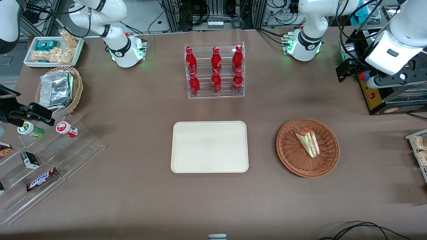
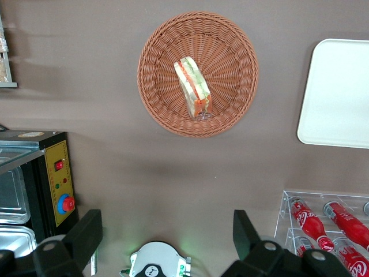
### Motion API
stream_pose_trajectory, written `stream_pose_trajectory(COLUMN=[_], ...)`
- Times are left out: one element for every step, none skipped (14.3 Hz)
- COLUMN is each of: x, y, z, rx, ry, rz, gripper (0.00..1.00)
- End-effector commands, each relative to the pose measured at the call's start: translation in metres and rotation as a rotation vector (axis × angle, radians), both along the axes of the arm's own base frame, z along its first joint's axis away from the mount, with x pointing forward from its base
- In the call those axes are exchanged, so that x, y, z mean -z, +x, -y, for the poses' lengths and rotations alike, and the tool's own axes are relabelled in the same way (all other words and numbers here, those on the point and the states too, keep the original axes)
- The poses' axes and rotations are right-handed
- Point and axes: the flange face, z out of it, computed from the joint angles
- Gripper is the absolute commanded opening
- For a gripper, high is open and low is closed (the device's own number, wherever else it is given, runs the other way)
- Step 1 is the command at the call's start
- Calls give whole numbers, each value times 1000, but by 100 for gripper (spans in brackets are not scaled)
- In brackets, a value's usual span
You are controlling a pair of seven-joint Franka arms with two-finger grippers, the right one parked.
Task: Place sandwich from basket to tray
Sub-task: 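Move the left gripper down over the sandwich in the woven basket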
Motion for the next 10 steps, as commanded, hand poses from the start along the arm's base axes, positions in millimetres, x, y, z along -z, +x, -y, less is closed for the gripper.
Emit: stream_pose_trajectory(x=[-3,-4,-4,-3,-1,6,14,25,32,43], y=[-2,-2,-1,0,1,3,7,14,18,24], z=[-1,-1,-1,-1,-1,-1,1,4,3,2], rx=[11,12,3,2,-1,-10,-27,-38,-39,-43], ry=[16,15,16,16,17,21,26,23,15,17], rz=[3,2,6,3,-1,-15,-25,-47,-58,-78], gripper=[100,100,100,100,100,100,100,100,100,100])
